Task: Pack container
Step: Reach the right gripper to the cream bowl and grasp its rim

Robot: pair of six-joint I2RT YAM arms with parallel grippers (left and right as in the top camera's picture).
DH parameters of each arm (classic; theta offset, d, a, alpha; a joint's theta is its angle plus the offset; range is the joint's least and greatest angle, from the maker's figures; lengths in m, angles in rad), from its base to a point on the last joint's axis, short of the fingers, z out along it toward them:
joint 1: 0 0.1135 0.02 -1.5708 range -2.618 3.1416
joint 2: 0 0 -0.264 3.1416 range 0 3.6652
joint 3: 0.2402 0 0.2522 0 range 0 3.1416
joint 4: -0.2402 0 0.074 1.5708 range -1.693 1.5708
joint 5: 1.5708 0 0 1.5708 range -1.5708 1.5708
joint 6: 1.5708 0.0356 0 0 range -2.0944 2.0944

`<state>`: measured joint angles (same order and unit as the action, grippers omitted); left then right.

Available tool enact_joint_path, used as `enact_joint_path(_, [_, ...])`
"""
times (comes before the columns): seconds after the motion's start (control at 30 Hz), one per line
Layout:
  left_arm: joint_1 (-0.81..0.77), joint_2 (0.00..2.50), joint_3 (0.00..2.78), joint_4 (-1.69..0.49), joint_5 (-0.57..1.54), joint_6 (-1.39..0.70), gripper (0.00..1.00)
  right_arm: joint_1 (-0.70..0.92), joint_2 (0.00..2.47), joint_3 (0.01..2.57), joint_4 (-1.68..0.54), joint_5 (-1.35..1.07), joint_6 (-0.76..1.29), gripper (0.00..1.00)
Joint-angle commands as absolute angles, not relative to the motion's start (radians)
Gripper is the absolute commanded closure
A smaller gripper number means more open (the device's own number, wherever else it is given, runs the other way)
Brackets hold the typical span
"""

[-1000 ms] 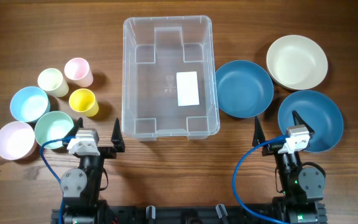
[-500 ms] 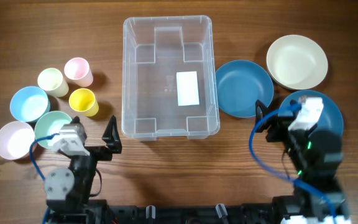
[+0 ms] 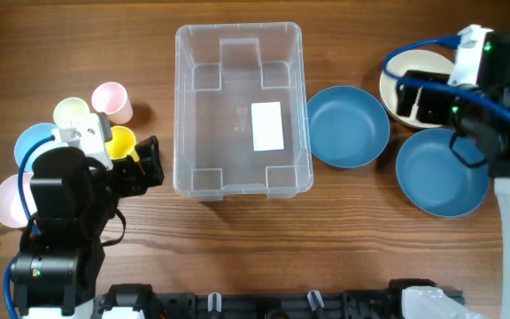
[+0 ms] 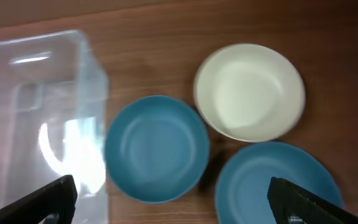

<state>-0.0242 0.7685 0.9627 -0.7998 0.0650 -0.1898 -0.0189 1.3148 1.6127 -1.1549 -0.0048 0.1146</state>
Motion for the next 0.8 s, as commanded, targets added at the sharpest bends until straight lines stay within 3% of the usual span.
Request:
enact_joint_path(0.0, [-0.020, 0.767, 0.983, -0.801, 0.059, -0.195, 0.00, -0.171, 1.433, 1.631, -1.129, 0.067, 0.157, 0.00])
enact_joint_path(0.13, [-0.020, 0.768, 0.983, -0.802, 0.059, -0.196, 0.00, -0.393, 1.715, 1.663, -1.053, 0.033, 0.095, 0.01])
enact_joint_path(0.33, [-0.020, 0.775, 0.983, -0.805, 0.059, -0.196, 0.00, -0.432, 2.052, 1.666, -0.900, -0.010, 0.107, 0.01])
enact_joint_path(0.5, [-0.020, 0.775, 0.983, -0.805, 0.060, -0.196, 0.00, -0.431, 2.151, 1.665, -0.823, -0.046, 0.120, 0.01])
enact_joint_path(0.77, [-0.020, 0.775, 0.983, -0.805, 0.105, -0.200, 0.00, -0.429, 2.156, 1.615, -0.708, -0.046, 0.149, 0.19])
